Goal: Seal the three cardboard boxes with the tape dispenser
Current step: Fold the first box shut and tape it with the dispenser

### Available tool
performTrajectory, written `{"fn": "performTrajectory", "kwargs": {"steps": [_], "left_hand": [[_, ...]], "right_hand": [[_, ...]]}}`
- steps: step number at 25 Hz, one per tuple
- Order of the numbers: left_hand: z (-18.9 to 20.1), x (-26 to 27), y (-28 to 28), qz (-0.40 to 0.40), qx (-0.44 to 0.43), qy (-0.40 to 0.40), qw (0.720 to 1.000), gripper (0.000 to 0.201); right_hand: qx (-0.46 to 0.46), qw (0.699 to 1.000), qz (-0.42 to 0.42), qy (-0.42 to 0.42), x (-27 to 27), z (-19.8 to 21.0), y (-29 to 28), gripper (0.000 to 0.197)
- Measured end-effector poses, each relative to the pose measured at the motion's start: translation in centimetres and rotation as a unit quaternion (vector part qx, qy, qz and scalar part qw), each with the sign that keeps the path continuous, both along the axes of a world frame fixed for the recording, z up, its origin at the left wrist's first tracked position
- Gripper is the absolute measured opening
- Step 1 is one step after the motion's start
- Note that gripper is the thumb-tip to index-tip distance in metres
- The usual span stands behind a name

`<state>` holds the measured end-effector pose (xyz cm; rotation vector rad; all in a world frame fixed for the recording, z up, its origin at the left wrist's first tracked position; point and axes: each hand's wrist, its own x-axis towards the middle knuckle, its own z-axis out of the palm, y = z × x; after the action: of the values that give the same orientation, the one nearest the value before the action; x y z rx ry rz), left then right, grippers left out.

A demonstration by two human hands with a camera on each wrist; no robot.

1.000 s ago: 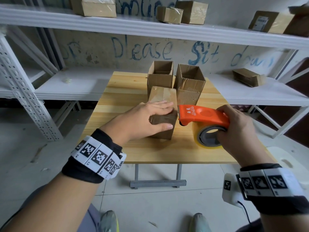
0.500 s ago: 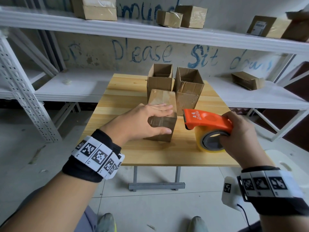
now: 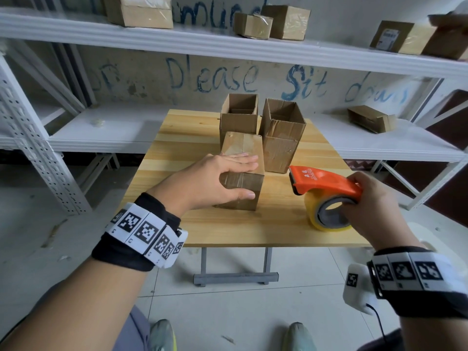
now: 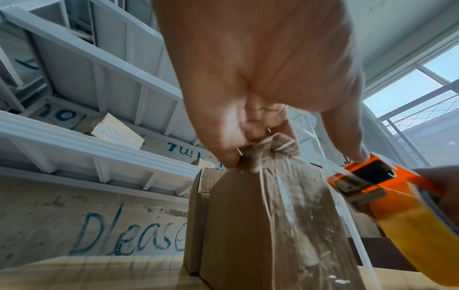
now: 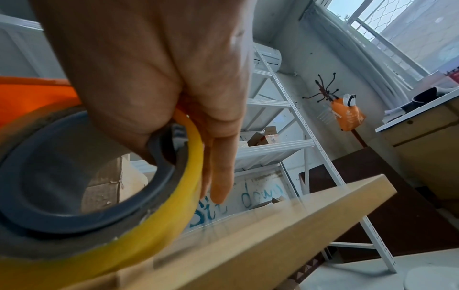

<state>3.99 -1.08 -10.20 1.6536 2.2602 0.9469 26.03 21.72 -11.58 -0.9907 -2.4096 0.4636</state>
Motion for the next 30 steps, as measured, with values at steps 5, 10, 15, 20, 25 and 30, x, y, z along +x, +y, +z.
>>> {"fn": "performTrajectory", "kwargs": {"steps": [5, 10, 15, 20, 25, 30], "left_hand": [[0.0, 0.0, 0.0, 0.001, 0.001, -0.002, 1.000, 0.066], [-0.1, 0.1, 0.0, -0.007, 0.002, 0.003, 1.000, 0.070], [-0.3, -0.1, 0.1, -0.011, 0.006, -0.004, 1.000, 0.074], [-0.6, -0.3, 0.2, -0.015, 0.009, -0.005, 1.000, 0.079], [-0.5, -0.3, 0.2, -0.010, 0.011, -0.005, 1.000, 0.078], [-0.4, 0.3, 0.4, -0.004, -0.013, 0.015, 1.000, 0.088]], "right_hand": [[0.034, 0.999, -0.009, -0.007, -0.5, 0.1, -0.4, 0.034], [0.113, 0.992, 0.000, -0.064, -2.1, -0.1, -1.5, 0.039], [0.137, 0.985, 0.036, -0.095, -3.2, 1.0, -3.1, 0.030], [0.132, 0.986, 0.041, -0.097, -3.6, 1.7, -3.1, 0.036], [0.172, 0.979, 0.084, -0.075, -3.3, 1.6, -3.0, 0.037], [0.227, 0.966, 0.105, -0.067, -3.8, 2.2, -3.1, 0.039]]}}
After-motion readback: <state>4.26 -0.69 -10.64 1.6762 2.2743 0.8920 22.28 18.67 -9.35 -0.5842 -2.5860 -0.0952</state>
